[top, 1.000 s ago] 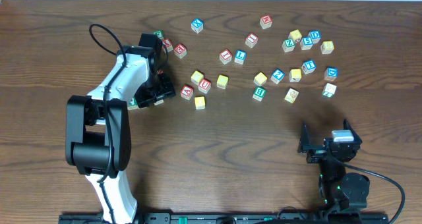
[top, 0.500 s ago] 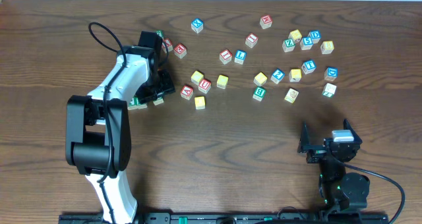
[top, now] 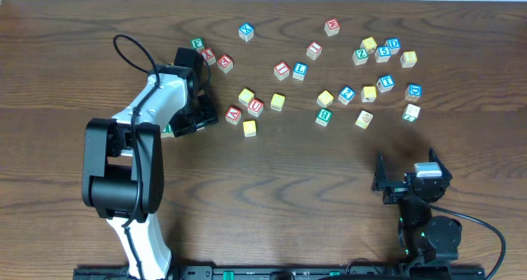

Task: Spell out ROBOT
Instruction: 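Close the left gripper on the green R block and lift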

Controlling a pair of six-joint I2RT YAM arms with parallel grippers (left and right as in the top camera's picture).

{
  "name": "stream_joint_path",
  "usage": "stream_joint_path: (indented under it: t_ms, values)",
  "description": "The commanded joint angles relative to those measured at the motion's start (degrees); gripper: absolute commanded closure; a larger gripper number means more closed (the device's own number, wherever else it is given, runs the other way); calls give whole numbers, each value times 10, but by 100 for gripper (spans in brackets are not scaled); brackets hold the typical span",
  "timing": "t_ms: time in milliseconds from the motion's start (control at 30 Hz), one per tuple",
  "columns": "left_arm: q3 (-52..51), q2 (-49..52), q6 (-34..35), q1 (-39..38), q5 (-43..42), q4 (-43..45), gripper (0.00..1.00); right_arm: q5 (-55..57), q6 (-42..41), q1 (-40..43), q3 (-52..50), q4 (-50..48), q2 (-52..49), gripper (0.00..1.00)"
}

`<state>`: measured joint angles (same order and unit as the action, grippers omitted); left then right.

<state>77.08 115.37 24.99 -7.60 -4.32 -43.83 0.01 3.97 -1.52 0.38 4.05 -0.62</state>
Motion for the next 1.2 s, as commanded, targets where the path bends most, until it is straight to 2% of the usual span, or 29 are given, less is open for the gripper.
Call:
stream_joint_path:
  t_ms: [0, 67, 267, 533, 967, 1167]
  values:
    - [-4, 3, -9, 2, 9, 3, 34, 5, -5, 3, -1, 2, 2, 1]
    - [-4, 4, -9, 2, 9, 5, 36, 5, -5, 3, -1, 2, 2, 1]
    - [-4, 4, -9, 2, 9, 12, 51, 5, -5, 3, -1, 2, 2, 1]
    - [-4, 3, -9, 2, 9, 14, 66, 5, -5, 3, -1, 2, 2, 1]
    - [3, -2, -10, 2, 6, 14, 69, 5, -5, 3, -1, 2, 2, 1]
    - [19, -55, -49, 2, -43, 2, 69, 5, -5, 3, -1, 2, 2, 1]
